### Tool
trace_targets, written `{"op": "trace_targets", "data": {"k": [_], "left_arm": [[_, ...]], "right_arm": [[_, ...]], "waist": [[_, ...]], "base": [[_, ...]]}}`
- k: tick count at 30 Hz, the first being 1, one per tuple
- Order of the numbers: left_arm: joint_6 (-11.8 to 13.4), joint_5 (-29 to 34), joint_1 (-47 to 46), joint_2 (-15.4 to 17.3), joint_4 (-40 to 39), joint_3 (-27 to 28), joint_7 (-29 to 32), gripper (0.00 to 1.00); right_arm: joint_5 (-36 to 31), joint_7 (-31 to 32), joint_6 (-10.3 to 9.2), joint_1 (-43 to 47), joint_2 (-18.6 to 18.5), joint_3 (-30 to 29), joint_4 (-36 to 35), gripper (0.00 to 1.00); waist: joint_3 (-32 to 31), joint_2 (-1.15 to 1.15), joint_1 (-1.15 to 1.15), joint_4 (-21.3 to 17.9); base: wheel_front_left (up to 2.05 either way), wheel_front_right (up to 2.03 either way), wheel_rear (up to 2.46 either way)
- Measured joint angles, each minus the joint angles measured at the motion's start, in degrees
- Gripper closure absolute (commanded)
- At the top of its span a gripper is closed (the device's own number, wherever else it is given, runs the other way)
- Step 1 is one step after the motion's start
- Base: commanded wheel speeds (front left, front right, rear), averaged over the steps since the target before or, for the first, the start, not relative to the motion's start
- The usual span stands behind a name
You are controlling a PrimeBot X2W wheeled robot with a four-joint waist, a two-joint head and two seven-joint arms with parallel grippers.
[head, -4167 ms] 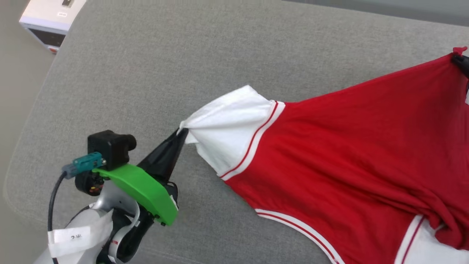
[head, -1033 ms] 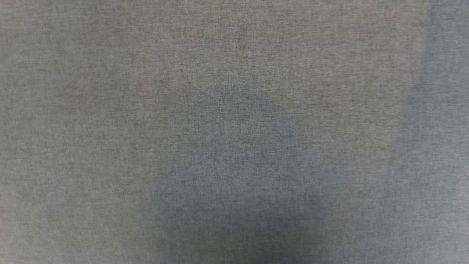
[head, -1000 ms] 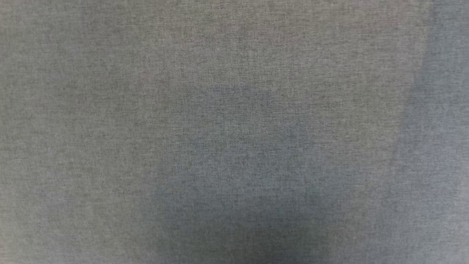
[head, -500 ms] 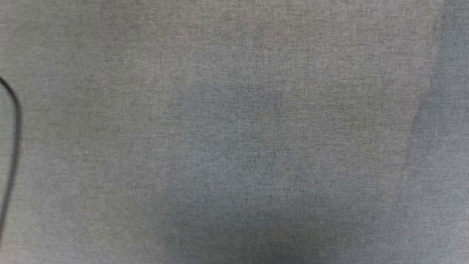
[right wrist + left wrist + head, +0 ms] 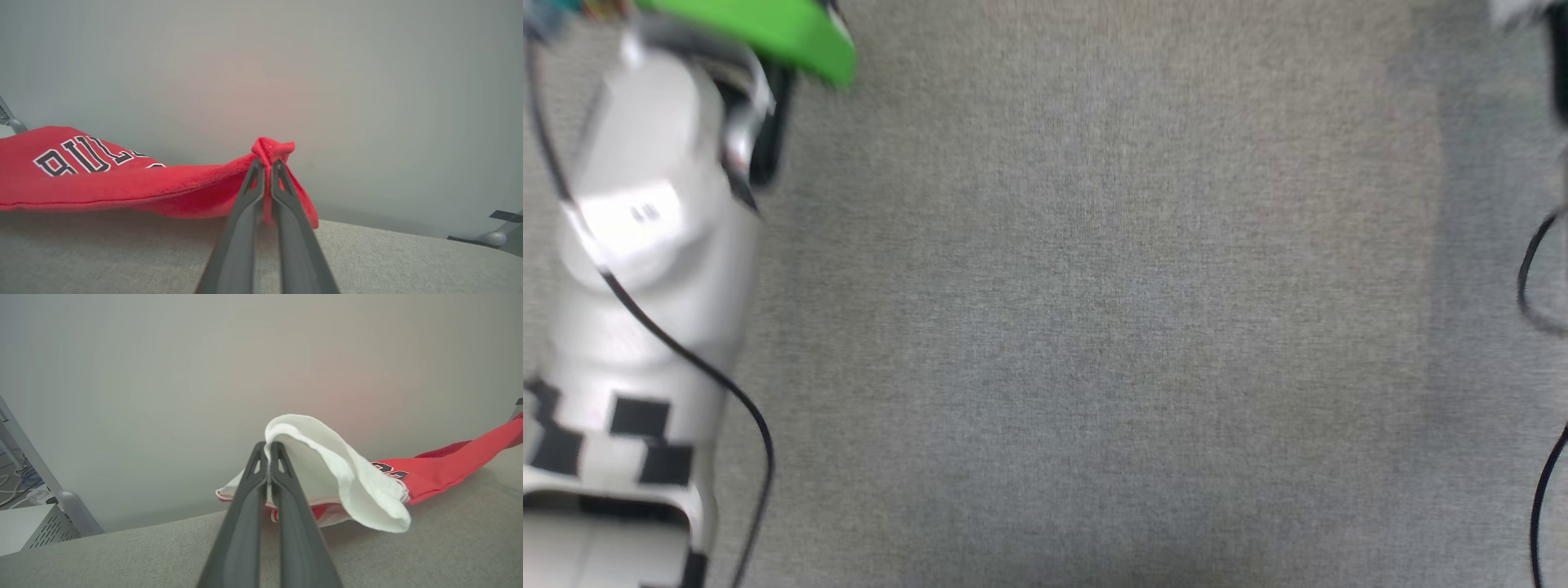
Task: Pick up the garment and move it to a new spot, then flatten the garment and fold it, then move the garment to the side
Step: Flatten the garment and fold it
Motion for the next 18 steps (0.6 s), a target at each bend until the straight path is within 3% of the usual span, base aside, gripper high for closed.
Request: {"op": "trace_targets", "data": {"k": [9,18], "left_arm": [[0.0,-3.4,18.8,-0.9,-0.6,-2.0,0.0,1.00],[0.0,-5.3,32.9,1.1,1.0,-8.8,0.0,1.00]], "right_arm": [[8.5,0.0,0.00,18.0,-1.1,3.9,-0.1,1.00],[17.7,0.0,0.00,32.0,-1.8,5.1,0.9,1.00]], "waist": [[-9.1,0.00,0.00,0.5],[-18.2,0.00,0.00,1.1]], "base": [[0.00,0.00,0.00],[0.00,0.00,0.00]]}}
